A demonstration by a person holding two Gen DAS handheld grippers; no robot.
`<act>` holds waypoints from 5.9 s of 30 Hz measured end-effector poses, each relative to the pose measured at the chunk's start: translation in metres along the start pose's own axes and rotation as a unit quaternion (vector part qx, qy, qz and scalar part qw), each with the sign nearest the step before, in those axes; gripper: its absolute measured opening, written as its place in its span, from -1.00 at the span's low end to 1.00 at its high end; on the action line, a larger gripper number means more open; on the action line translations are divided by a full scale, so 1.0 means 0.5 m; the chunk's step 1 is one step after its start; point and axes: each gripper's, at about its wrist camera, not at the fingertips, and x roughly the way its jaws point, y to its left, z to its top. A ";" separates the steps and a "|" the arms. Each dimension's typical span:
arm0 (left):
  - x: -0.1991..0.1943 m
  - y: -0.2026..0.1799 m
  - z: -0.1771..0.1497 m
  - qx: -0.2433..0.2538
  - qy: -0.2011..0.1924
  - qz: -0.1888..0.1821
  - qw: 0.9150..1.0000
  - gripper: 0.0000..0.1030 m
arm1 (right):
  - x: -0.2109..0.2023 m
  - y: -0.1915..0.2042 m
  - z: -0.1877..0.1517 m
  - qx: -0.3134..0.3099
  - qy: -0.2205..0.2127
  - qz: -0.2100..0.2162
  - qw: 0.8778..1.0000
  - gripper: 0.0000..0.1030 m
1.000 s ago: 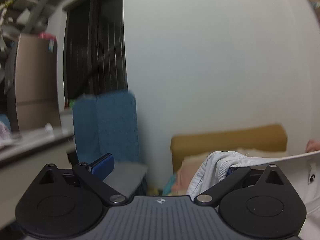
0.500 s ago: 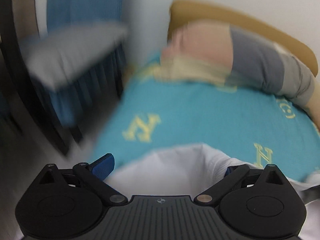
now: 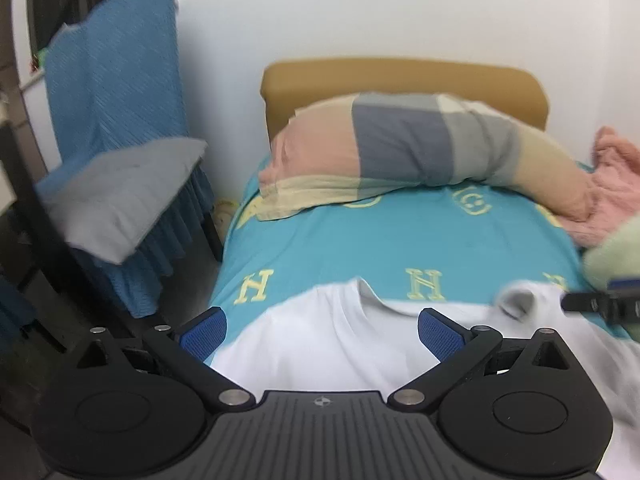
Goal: Fold clothes
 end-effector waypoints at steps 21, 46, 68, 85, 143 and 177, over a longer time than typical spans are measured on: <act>-0.702 -0.036 -0.396 0.002 -0.145 0.037 0.989 0.99 | -0.634 0.090 -0.422 0.010 -0.211 0.040 0.977 0.84; -0.578 -0.012 -0.403 -0.049 -0.062 0.076 0.994 0.96 | -0.606 0.083 -0.477 0.005 -0.222 0.025 0.975 0.84; -0.380 0.067 -0.377 -0.105 0.026 0.081 0.991 0.79 | -0.479 0.063 -0.479 0.049 -0.176 -0.012 0.983 0.84; -0.142 0.338 -0.337 -0.308 -0.002 0.054 0.950 0.48 | -0.323 0.054 -0.480 0.081 -0.116 -0.017 0.990 0.84; -0.002 0.313 -0.145 -0.190 -0.003 -0.058 0.980 -0.97 | -0.242 0.023 -0.479 0.066 -0.134 -0.092 0.984 0.84; -0.562 0.069 -0.312 -0.171 -0.024 -0.041 0.984 0.88 | -0.353 -0.030 -0.464 0.135 -0.178 0.000 0.975 0.84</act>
